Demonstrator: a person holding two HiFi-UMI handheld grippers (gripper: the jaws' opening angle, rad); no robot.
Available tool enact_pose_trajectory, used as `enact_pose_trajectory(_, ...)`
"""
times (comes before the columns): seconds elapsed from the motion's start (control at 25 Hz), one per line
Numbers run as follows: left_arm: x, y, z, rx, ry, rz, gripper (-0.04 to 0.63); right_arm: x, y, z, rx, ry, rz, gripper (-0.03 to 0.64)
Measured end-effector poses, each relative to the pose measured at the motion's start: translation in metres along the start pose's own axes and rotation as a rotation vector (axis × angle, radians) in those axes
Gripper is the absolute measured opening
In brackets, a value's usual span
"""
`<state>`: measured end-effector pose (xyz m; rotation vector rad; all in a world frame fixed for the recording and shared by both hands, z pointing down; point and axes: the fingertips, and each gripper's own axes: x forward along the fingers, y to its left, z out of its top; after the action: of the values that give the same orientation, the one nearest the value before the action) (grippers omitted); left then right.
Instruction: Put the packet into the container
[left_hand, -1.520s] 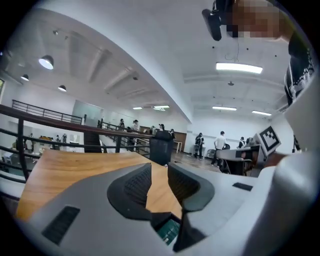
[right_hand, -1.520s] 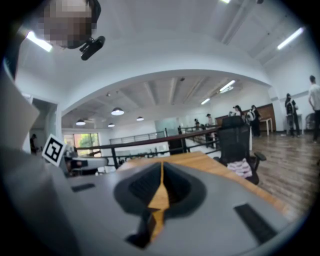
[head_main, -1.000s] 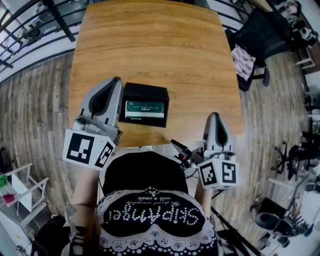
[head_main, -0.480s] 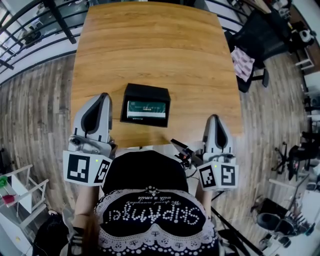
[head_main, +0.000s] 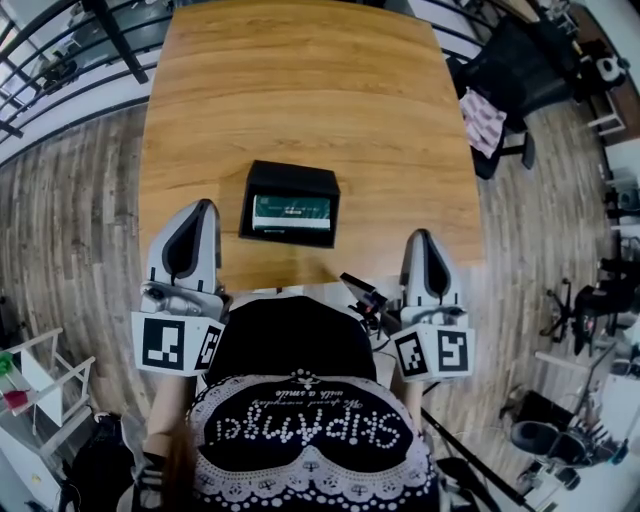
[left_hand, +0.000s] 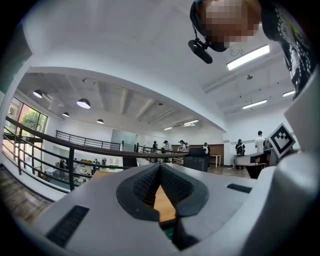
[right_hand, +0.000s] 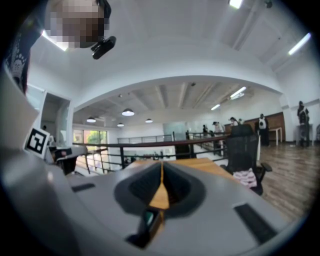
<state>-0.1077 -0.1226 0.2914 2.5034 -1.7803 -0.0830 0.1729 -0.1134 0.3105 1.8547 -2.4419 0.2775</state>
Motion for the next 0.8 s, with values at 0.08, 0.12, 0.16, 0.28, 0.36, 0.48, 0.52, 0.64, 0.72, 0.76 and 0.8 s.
enact_pose_trajectory(0.08,0.0,-0.001,-0.003,-0.006,0.003,0.003,0.032,-0.001,0.0,-0.001,-0.001,0.0,-0.003,0.035)
enact_pose_trajectory(0.12,-0.001,-0.001,-0.004,-0.009,0.005,0.001,0.031,-0.001,-0.001,-0.001,-0.001,0.001,-0.006,0.035)
enact_pose_trajectory(0.16,0.0,-0.002,-0.004,-0.009,0.006,-0.002,0.032,-0.002,-0.001,-0.001,-0.001,0.003,-0.009,0.035)
enact_pose_trajectory(0.28,0.001,0.0,-0.004,-0.001,0.009,-0.014,0.032,-0.002,0.001,-0.002,-0.003,0.008,-0.014,0.035)
enact_pose_trajectory(0.36,0.003,0.002,-0.003,-0.001,0.005,-0.019,0.032,-0.001,0.004,-0.002,-0.004,0.009,-0.014,0.035)
enact_pose_trajectory(0.48,0.004,0.002,0.001,0.008,-0.002,-0.029,0.032,-0.001,0.009,-0.003,-0.004,0.013,-0.013,0.035)
enact_pose_trajectory(0.52,0.004,0.001,0.001,0.012,-0.003,-0.034,0.032,-0.001,0.011,-0.003,-0.004,0.013,-0.013,0.035)
enact_pose_trajectory(0.64,0.004,0.001,0.002,0.014,-0.003,-0.047,0.032,0.0,0.016,-0.003,-0.006,0.011,-0.013,0.035)
enact_pose_trajectory(0.72,0.002,0.002,0.002,0.008,-0.002,-0.054,0.032,0.0,0.02,-0.003,-0.006,0.01,-0.014,0.035)
enact_pose_trajectory(0.76,0.002,0.003,0.002,0.006,-0.002,-0.058,0.032,0.0,0.022,-0.004,-0.006,0.011,-0.015,0.035)
enact_pose_trajectory(0.8,0.001,0.004,0.002,0.004,-0.003,-0.062,0.032,0.0,0.025,-0.006,-0.005,0.014,-0.016,0.035)
